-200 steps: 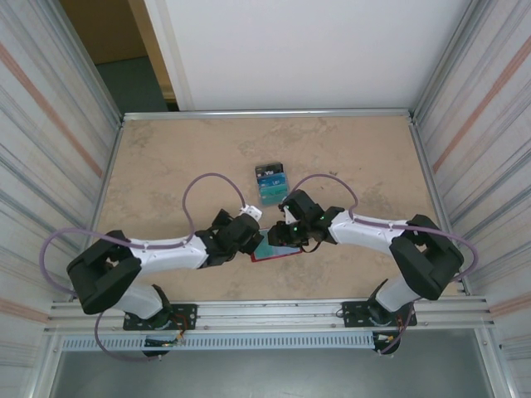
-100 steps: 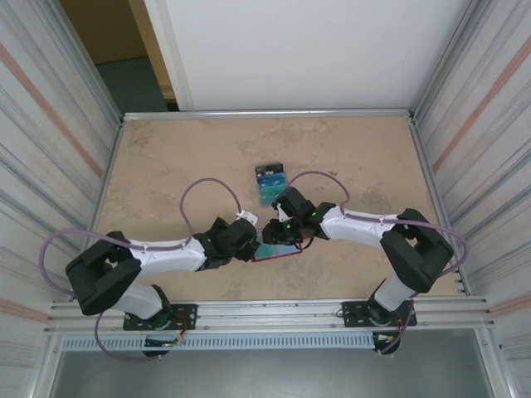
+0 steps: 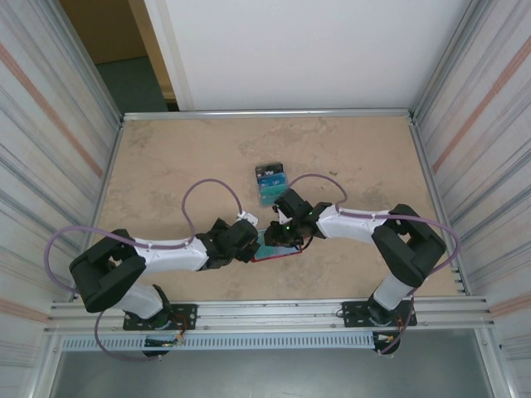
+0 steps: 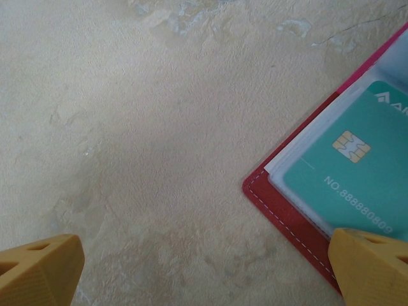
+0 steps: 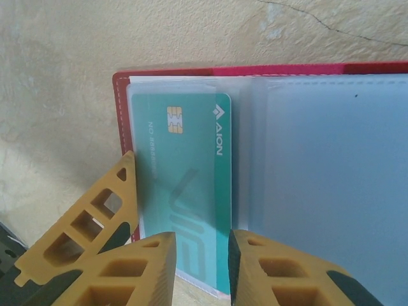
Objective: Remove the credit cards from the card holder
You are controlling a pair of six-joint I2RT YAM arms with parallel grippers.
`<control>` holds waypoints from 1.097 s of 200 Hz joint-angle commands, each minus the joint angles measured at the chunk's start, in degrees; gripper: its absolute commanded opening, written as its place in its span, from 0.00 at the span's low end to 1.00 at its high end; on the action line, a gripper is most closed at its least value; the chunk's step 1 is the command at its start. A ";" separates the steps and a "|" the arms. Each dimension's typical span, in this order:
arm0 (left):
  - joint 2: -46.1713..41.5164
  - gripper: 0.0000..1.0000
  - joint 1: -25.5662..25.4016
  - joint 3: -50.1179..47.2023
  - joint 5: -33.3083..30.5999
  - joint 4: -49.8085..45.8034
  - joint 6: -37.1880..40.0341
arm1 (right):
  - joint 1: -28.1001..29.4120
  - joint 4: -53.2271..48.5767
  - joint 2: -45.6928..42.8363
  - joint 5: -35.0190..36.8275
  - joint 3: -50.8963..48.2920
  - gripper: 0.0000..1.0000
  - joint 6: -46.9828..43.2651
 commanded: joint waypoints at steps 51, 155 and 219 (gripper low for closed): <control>1.66 0.99 0.07 0.97 -1.46 -3.96 -0.73 | -1.65 3.48 1.74 -3.88 -1.99 0.27 2.62; 1.02 0.99 -0.18 1.11 -2.27 -4.85 -0.78 | -4.38 16.14 3.07 -13.09 -7.60 0.22 6.40; 1.03 0.99 -0.21 1.11 -2.49 -5.27 -0.91 | -6.61 24.28 2.31 -18.05 -11.34 0.12 8.94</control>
